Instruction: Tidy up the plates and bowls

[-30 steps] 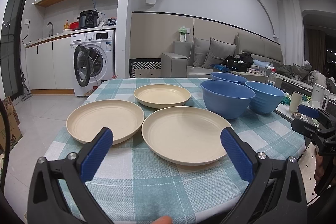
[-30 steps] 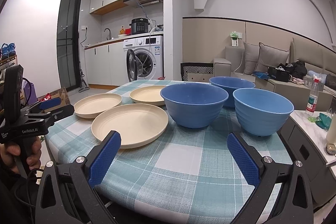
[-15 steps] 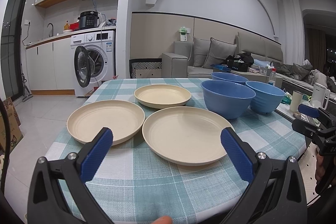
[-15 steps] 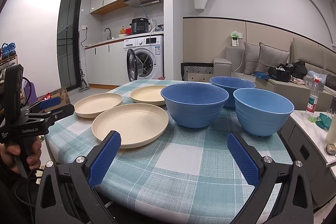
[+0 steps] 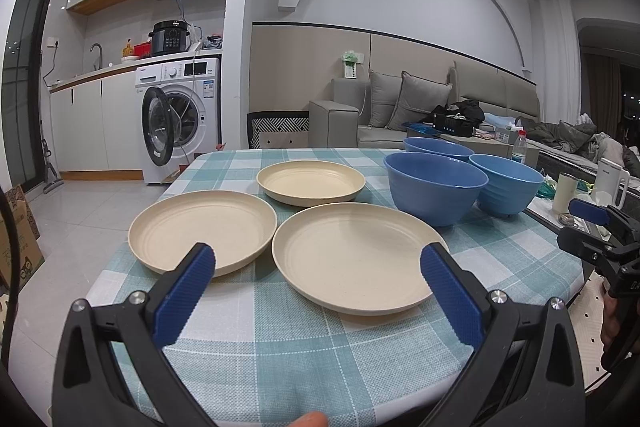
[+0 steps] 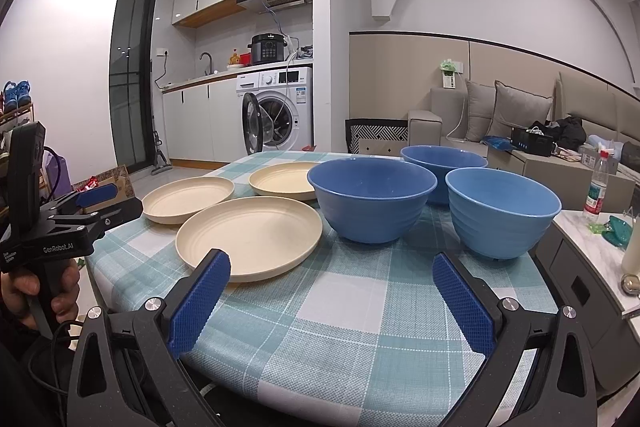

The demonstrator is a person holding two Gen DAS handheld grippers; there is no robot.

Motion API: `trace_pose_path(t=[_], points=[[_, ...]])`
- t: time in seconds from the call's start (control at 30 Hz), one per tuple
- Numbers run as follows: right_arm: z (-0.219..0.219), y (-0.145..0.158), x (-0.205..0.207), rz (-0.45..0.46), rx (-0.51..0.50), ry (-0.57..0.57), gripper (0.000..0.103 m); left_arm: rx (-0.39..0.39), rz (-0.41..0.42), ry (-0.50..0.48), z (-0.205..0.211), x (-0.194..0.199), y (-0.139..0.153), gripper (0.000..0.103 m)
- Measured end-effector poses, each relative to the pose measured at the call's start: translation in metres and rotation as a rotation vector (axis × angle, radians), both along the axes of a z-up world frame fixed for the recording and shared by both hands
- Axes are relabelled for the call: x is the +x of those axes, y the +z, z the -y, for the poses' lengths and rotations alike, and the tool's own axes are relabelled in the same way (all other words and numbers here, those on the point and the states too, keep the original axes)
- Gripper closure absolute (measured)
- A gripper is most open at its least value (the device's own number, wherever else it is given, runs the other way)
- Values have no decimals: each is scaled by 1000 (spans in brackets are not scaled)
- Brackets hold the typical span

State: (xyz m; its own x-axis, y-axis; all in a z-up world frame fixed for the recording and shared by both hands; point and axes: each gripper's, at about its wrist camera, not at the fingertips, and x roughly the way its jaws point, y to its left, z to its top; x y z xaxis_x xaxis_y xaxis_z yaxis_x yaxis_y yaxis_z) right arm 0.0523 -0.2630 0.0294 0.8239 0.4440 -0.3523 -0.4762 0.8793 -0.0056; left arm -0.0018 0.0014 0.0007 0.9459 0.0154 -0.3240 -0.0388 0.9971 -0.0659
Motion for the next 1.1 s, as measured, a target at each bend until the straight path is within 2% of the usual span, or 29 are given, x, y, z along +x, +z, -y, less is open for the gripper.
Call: trace_pose_path(t=[0.33, 0.63, 0.83, 1.1], points=[[0, 1, -1, 3, -1, 4, 0, 5, -3, -1, -2, 0, -1, 0], [-3, 5, 8, -30, -1, 36, 0, 17, 9, 18, -9, 0, 6, 0], [-5, 16, 15, -46, 15, 68, 0, 45, 19, 25, -10, 0, 13, 0], [-2, 33, 29, -82, 59, 81, 0, 50, -15, 40, -13, 7, 18, 0]])
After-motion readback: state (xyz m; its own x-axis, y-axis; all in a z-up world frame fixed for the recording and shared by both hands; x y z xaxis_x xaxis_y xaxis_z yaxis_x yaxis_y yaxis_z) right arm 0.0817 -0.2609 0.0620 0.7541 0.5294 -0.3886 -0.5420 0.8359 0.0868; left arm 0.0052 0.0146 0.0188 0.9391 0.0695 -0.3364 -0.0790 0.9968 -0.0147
